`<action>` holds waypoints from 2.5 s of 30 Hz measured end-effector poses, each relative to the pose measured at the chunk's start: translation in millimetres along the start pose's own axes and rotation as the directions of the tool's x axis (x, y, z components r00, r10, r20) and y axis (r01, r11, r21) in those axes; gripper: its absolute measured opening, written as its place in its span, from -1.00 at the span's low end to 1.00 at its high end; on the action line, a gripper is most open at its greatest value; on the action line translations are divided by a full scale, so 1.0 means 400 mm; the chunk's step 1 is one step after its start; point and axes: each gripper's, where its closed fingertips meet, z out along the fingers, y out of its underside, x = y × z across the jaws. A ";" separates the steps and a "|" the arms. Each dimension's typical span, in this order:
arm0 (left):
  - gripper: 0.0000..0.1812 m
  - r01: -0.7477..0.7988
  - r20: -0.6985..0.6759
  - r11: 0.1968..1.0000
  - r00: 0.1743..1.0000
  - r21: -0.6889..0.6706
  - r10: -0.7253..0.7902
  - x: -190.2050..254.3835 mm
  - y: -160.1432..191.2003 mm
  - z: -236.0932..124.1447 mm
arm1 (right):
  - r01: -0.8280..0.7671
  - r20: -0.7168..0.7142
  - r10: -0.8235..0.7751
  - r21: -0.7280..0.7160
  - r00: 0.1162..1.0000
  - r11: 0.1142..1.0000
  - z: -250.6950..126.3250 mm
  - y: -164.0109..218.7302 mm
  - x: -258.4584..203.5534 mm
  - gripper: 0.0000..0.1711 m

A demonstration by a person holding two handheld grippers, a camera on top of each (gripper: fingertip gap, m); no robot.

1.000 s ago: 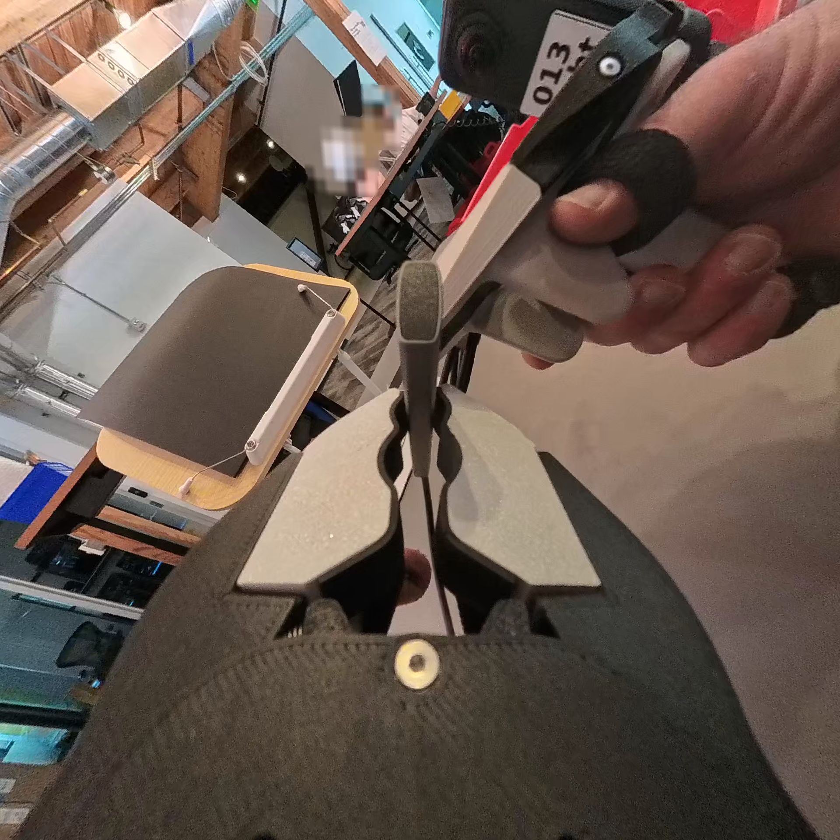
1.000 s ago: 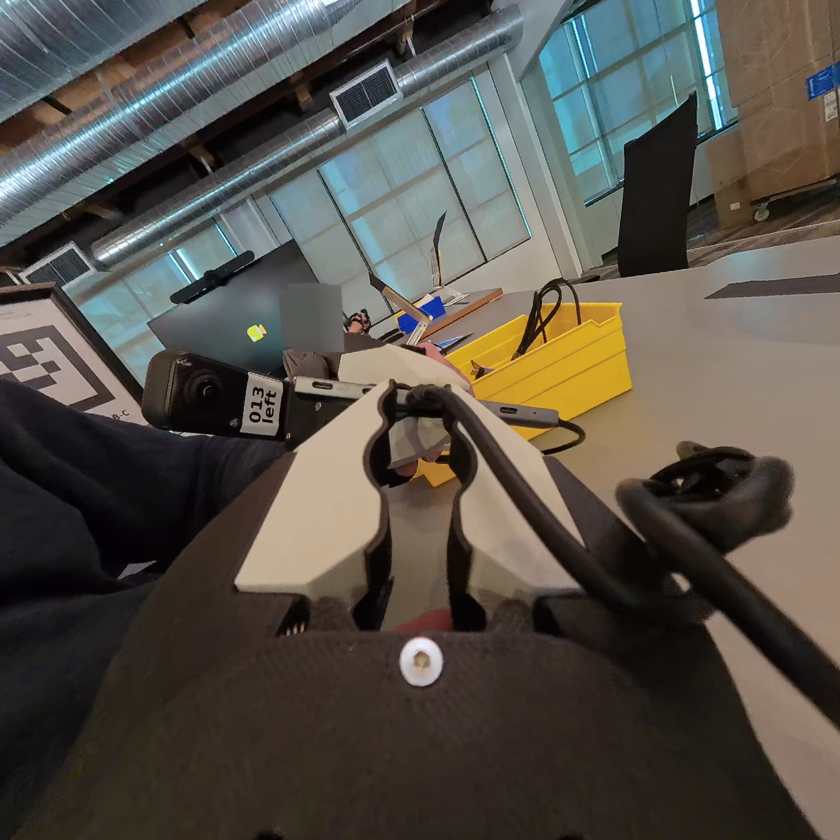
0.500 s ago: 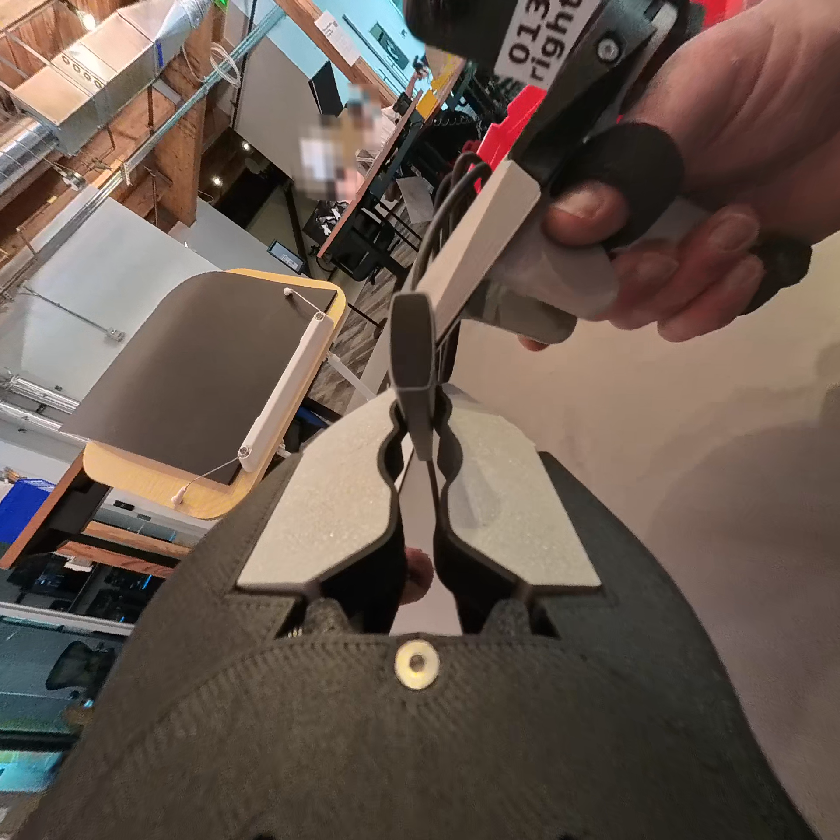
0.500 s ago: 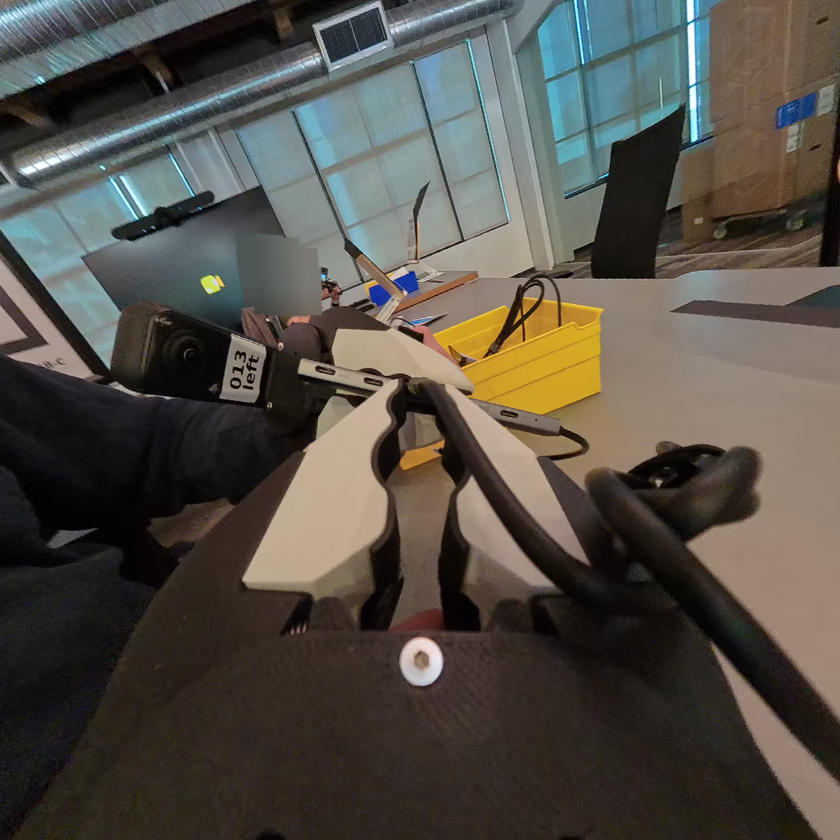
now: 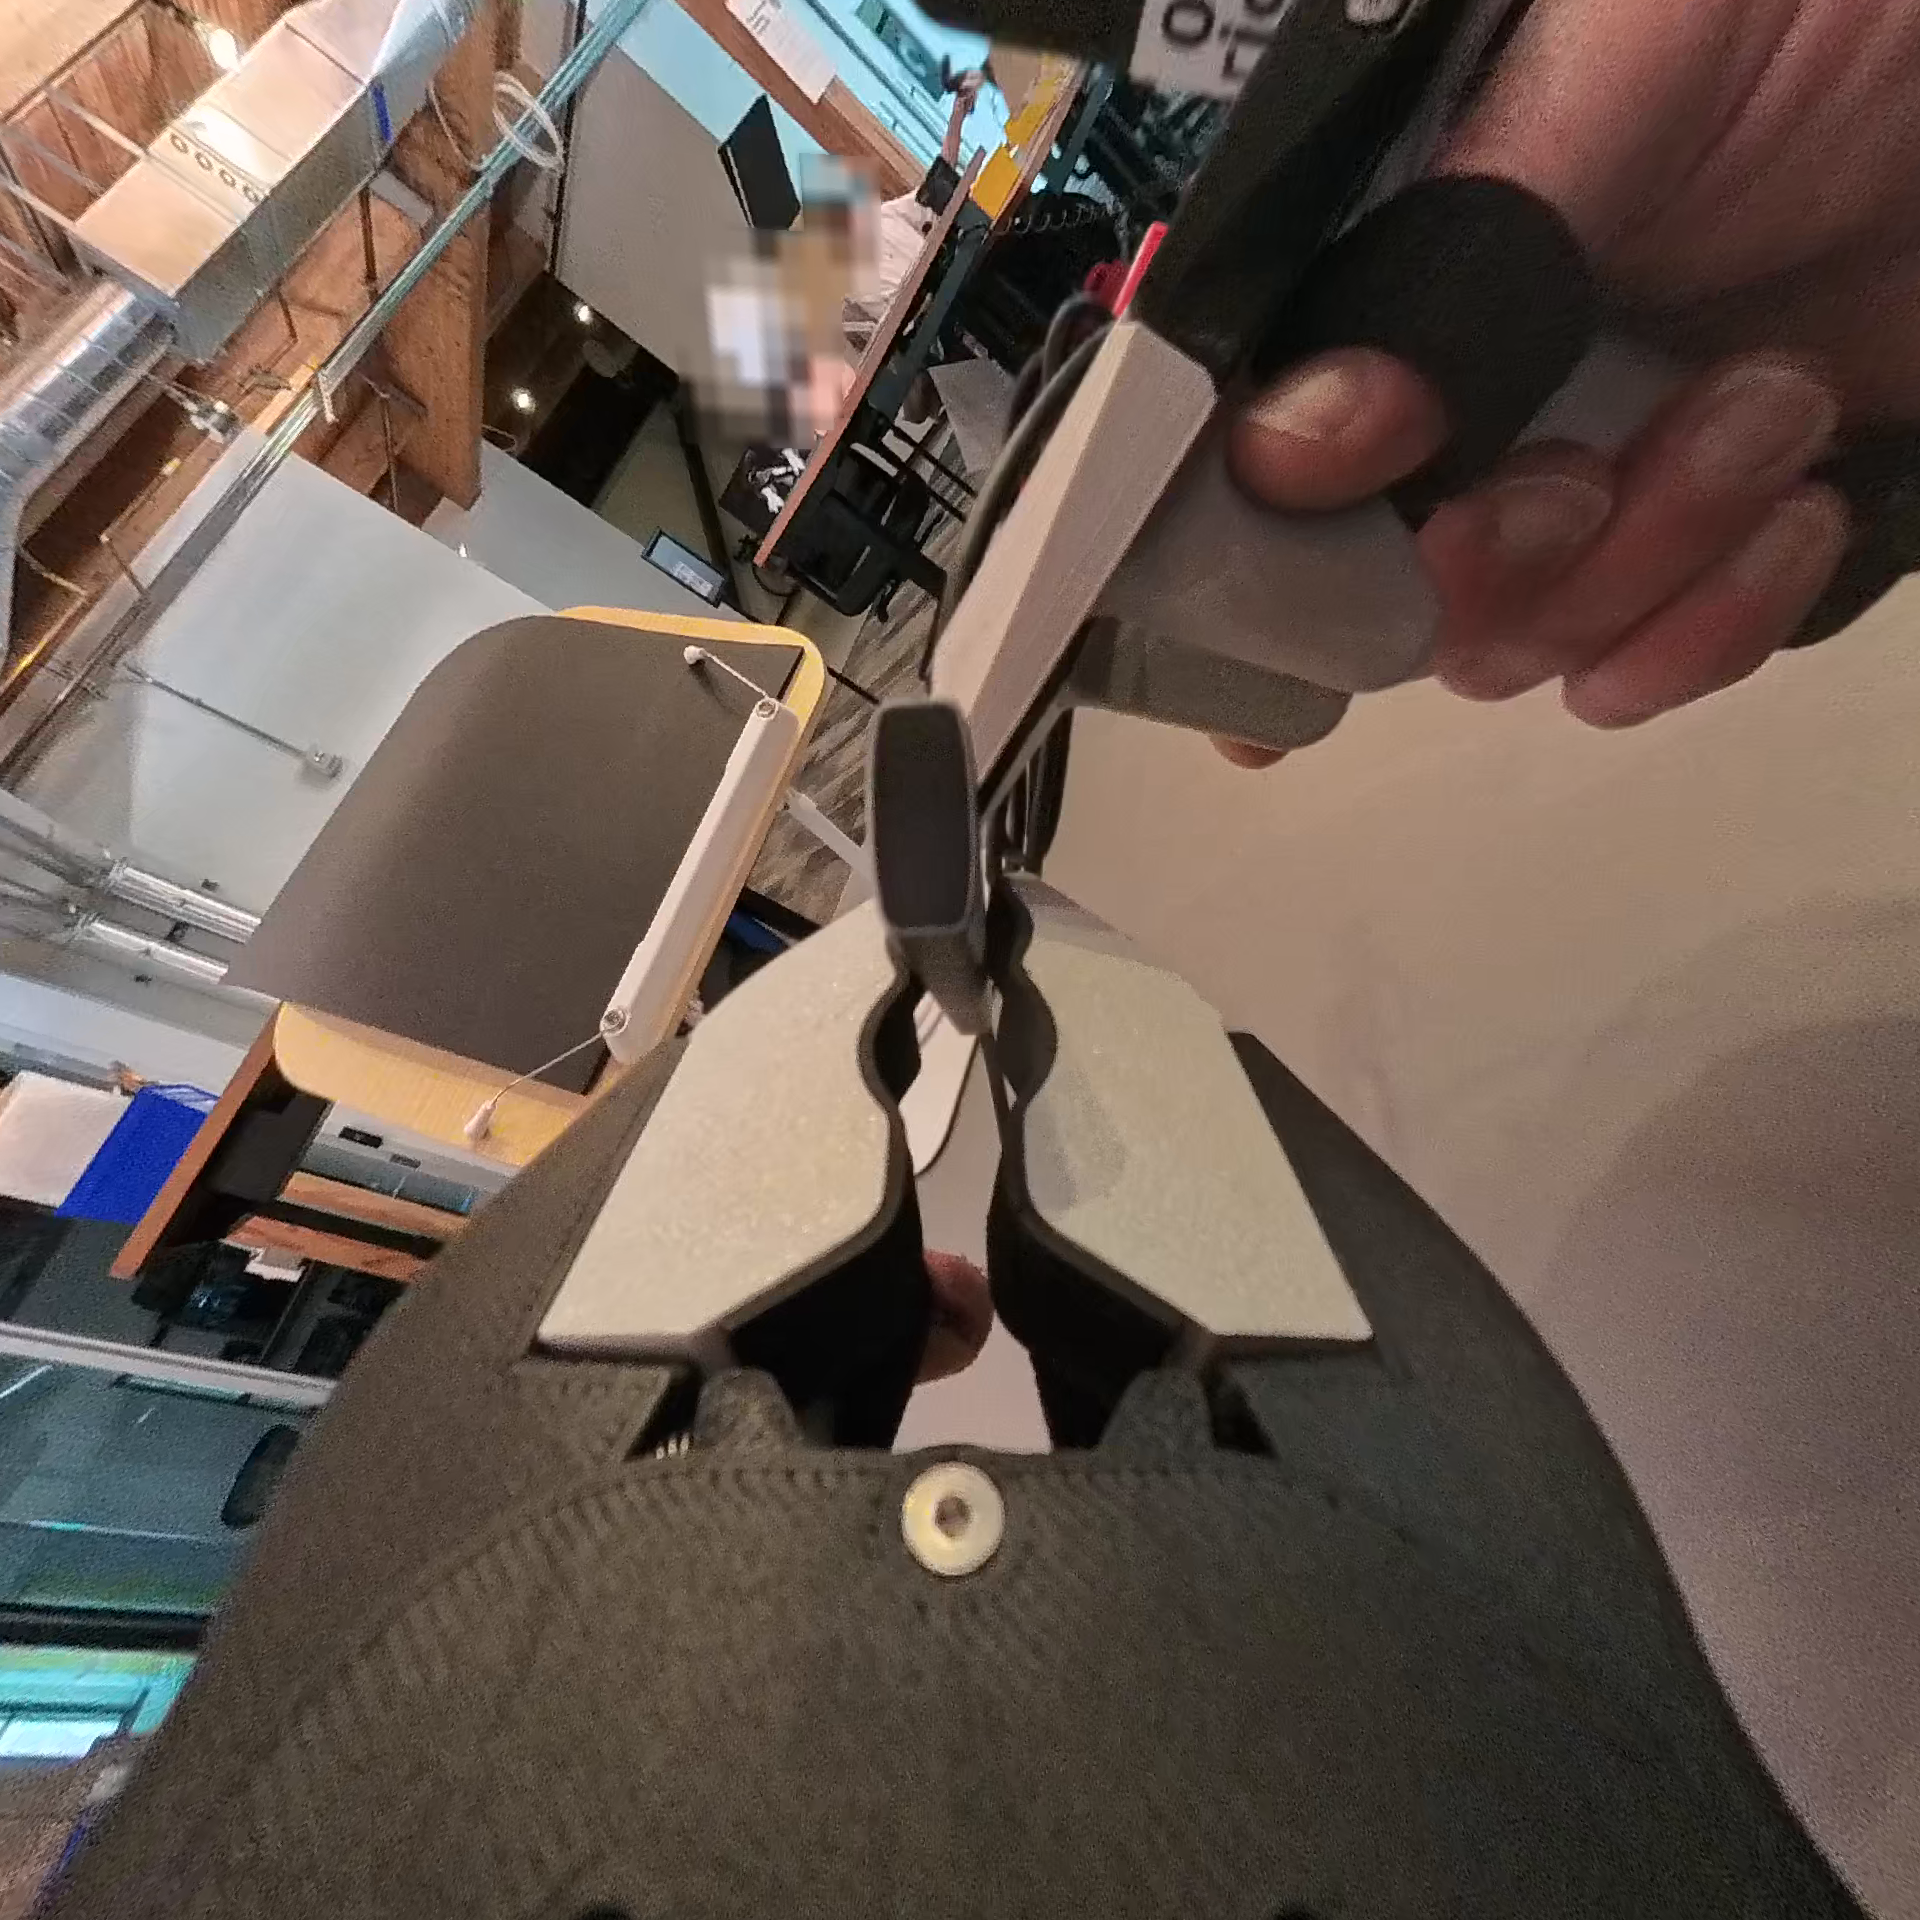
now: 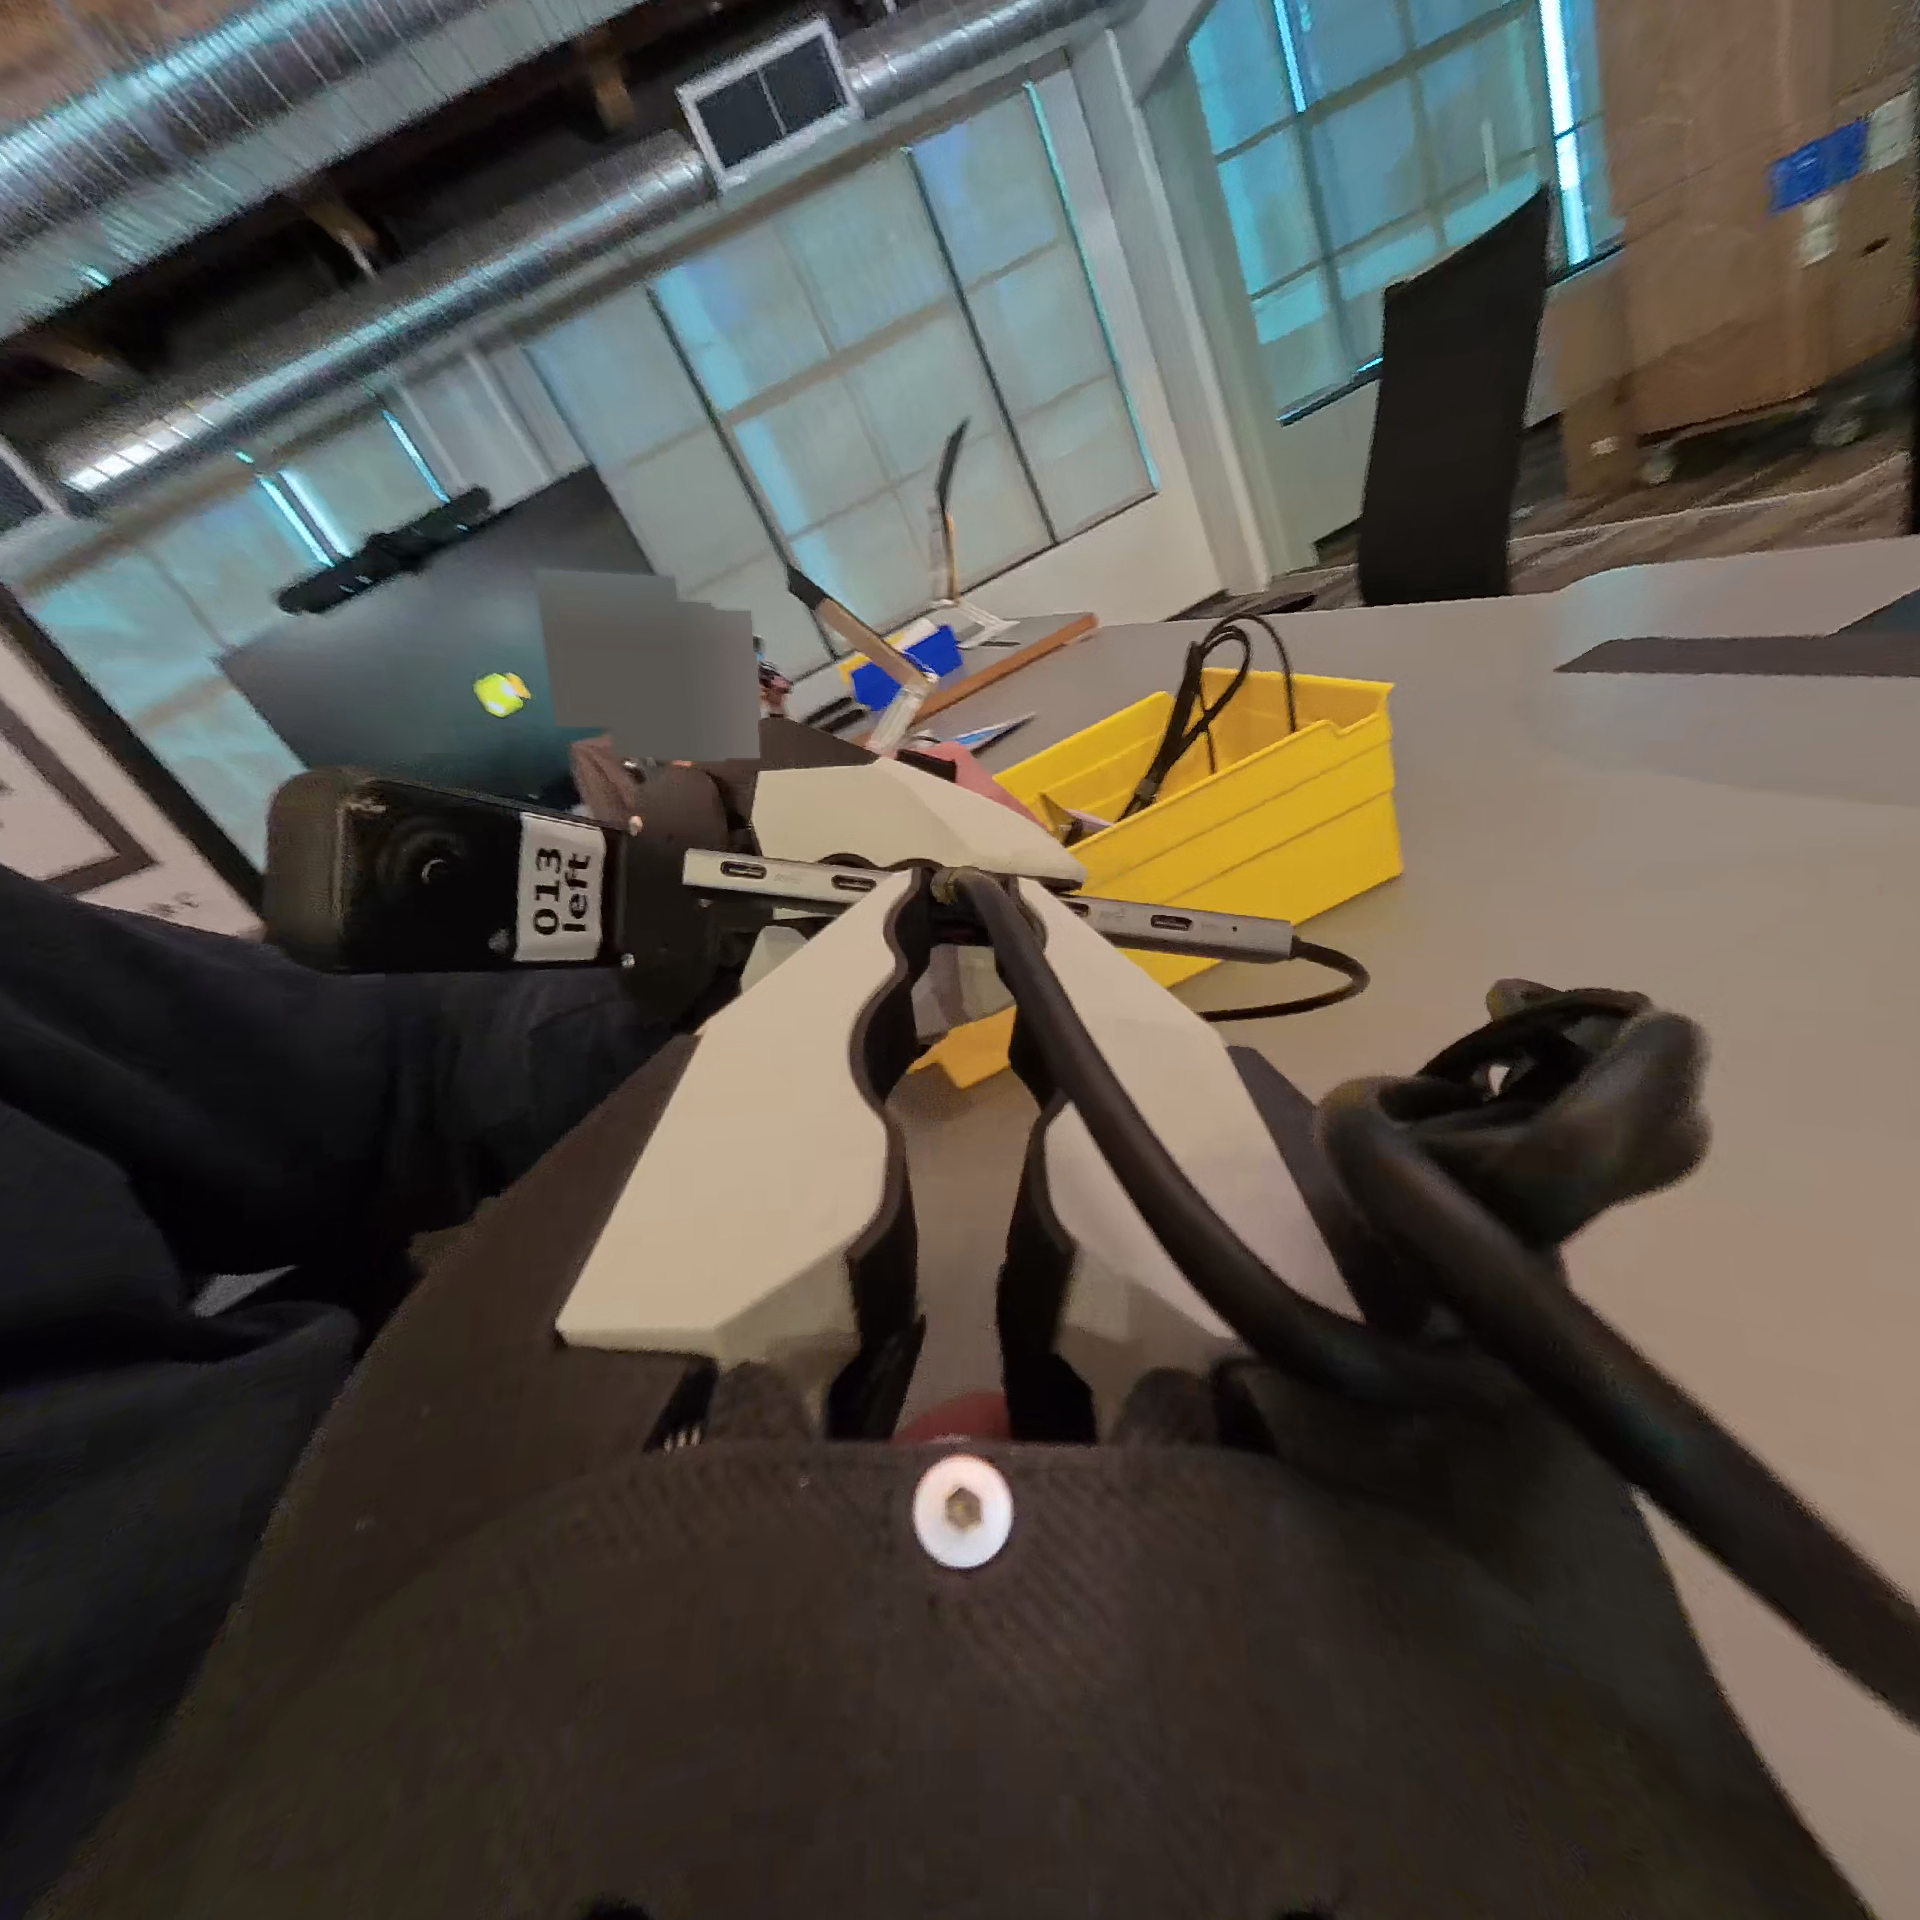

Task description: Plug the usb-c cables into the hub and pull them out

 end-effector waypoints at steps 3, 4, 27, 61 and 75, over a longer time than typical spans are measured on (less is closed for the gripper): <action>-0.89 -0.026 -0.013 0.999 1.000 0.019 0.026 0.006 -0.006 -0.006 | -0.102 0.094 0.100 0.011 0.990 0.995 -0.007 0.003 -0.007 -0.89; -0.89 -0.033 -0.021 0.999 0.999 0.025 0.033 0.009 -0.010 -0.008 | -0.113 0.117 0.111 0.015 0.987 0.993 -0.010 0.003 -0.010 -0.89; -0.89 -0.076 -0.028 0.997 0.997 -0.006 0.075 -0.005 -0.016 -0.011 | -0.079 0.094 0.078 0.013 0.993 0.997 -0.010 -0.008 -0.012 -0.89; -0.89 -0.083 0.005 0.996 0.997 0.031 0.083 0.002 -0.064 -0.038 | -0.070 0.116 0.066 0.023 0.991 0.997 -0.014 -0.013 -0.026 -0.88; -0.88 0.083 -0.005 0.996 0.997 -0.039 -0.083 0.016 -0.026 -0.013 | 0.233 -0.094 -0.240 -0.079 0.966 0.969 -0.010 0.001 0.002 -0.89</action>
